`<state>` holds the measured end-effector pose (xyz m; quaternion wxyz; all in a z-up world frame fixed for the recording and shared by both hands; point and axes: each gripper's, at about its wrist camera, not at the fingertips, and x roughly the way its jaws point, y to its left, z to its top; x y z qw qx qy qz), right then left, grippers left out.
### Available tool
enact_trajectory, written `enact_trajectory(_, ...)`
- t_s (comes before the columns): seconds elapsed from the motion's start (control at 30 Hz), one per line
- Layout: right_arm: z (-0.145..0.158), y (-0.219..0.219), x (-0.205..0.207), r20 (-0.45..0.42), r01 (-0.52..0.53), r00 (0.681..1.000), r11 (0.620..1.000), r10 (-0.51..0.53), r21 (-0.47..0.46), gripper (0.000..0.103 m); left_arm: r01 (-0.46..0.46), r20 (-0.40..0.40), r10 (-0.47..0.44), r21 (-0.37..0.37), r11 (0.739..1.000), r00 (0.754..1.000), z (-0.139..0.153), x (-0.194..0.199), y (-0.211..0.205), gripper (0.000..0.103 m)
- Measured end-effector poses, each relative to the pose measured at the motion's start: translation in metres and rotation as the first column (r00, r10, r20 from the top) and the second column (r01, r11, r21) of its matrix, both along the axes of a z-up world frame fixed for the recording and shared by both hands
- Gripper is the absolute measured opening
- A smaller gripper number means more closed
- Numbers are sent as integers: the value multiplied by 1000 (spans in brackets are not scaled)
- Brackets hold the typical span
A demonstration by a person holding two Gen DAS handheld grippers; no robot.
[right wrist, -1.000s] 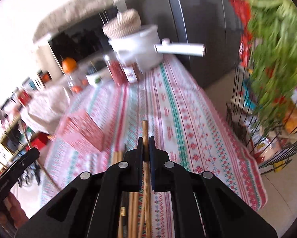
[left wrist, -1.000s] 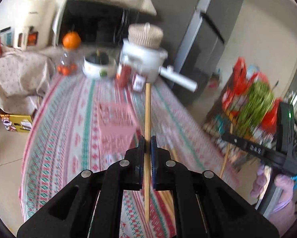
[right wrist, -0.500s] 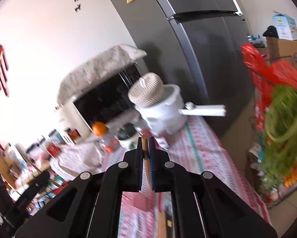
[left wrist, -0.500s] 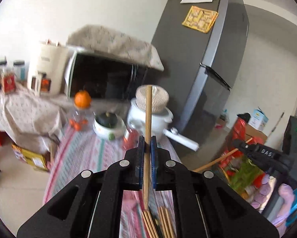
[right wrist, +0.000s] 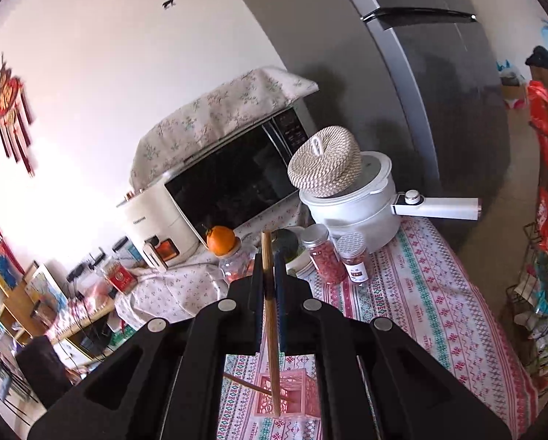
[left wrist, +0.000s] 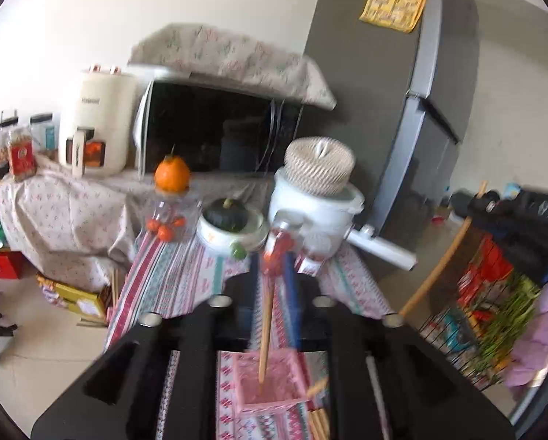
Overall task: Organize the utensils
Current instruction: 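Lift both held chopsticks and carry them above the pink basket, then open the left gripper over the basket while the right gripper releases its chopstick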
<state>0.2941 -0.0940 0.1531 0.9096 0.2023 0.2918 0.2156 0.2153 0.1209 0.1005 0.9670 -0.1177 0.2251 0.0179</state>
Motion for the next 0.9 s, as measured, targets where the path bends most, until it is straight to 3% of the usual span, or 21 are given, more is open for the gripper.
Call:
enact_trajectory(0.1,-9,14,5,-21,-17,1000,1000,17,-12,6,-15,-8,15,-56,998,1000,-3,0,13,28)
enact_trajectory(0.3,-35,34,22,-71,-12,997,998,8,-58,10,-38,31,40,-59,998,999,7,-10,20,40)
enact_trajectory(0.4,-56,41,29,-114,-24,993,995,13,-94,22,-37,25,38,-64,997,999,6,-8,20,40)
enact_trajectory(0.57,-59,47,13,-55,-16,998,981,5,-196,36,-30,42,32,-47,998,999,11,-13,11,45)
enact_trajectory(0.63,-57,45,5,-33,-7,999,976,0,-215,52,-32,43,34,-49,998,998,11,-16,8,48)
enact_trajectory(0.7,-55,40,-4,0,24,1000,972,-25,-235,62,-34,40,36,-44,998,999,11,-17,5,48)
enact_trajectory(0.9,-55,26,-24,62,99,995,944,-84,-315,71,-32,53,32,-5,999,998,10,-27,-10,58)
